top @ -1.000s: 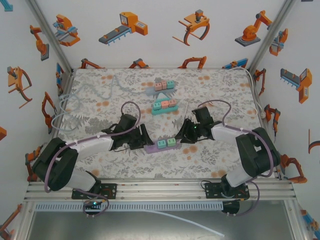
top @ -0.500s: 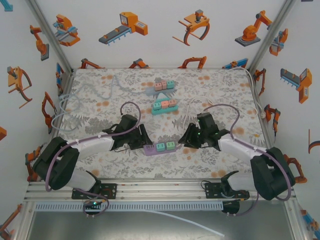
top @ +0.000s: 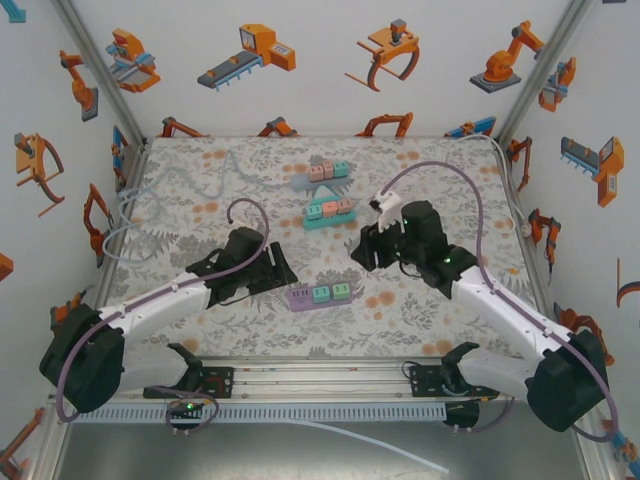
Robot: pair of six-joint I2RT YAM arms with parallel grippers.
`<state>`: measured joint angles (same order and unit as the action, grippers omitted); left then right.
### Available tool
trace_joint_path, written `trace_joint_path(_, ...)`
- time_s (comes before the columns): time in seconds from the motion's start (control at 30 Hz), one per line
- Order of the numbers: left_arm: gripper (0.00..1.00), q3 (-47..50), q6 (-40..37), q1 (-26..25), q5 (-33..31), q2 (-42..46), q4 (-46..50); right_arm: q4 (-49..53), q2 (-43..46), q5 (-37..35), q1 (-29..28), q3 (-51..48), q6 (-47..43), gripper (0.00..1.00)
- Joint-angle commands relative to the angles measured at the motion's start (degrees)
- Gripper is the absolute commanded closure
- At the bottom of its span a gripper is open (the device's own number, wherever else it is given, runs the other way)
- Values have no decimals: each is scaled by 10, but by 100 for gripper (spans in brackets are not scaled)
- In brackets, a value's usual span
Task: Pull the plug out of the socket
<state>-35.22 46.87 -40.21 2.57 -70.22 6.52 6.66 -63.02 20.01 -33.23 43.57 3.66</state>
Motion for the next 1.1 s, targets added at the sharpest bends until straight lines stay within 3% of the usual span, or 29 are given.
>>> trace_joint_path(0.0,39,3,-10,-1,-5,-11,4,-19,17,81,-46,-40,-254,46)
trace_joint_path(0.1,39,4,-15,-2,4,-18,-2,8,8,124,-65,-46,-385,41)
trace_joint_path(0.37,39,29,2,-3,38,-34,-43,122,-79,135,-83,3,-559,38)
trace_joint_path(0.67,39,16,12,-25,38,-73,-33,80,-168,155,-94,20,-564,50)
trace_joint_path(0.8,39,20,19,-38,35,-86,-25,78,-189,163,-96,24,-565,61)
trace_joint_path(1.07,41,3,17,-80,-50,-110,57,73,-195,163,-96,27,-557,74)
